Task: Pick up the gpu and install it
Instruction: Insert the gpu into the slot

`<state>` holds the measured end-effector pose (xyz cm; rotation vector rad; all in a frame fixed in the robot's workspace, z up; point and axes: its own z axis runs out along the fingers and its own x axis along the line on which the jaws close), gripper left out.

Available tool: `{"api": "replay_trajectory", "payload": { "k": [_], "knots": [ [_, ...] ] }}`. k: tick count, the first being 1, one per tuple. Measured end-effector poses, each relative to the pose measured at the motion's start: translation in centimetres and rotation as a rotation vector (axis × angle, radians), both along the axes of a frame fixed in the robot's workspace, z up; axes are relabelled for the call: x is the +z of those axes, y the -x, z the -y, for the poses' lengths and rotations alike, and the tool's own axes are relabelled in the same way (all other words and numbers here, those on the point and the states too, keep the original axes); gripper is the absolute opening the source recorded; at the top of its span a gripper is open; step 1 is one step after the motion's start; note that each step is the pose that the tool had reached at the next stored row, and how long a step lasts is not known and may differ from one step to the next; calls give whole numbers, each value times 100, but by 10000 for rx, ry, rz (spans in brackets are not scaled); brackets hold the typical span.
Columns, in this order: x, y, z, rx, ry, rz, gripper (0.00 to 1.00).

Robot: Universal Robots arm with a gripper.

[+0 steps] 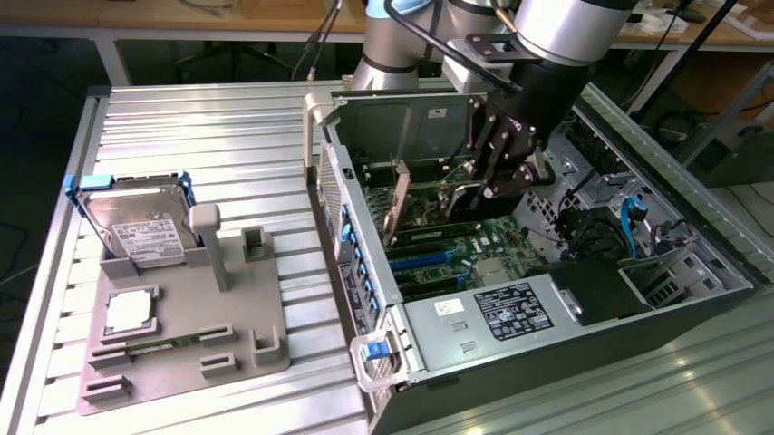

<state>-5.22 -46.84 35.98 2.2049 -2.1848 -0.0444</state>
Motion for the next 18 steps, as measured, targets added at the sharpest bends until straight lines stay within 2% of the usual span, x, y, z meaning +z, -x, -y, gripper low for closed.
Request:
{"api": "replay_trajectory", "payload": {
  "k": [18],
  "knots": [
    [-50,0,0,0,10,0,27]
  ]
}}
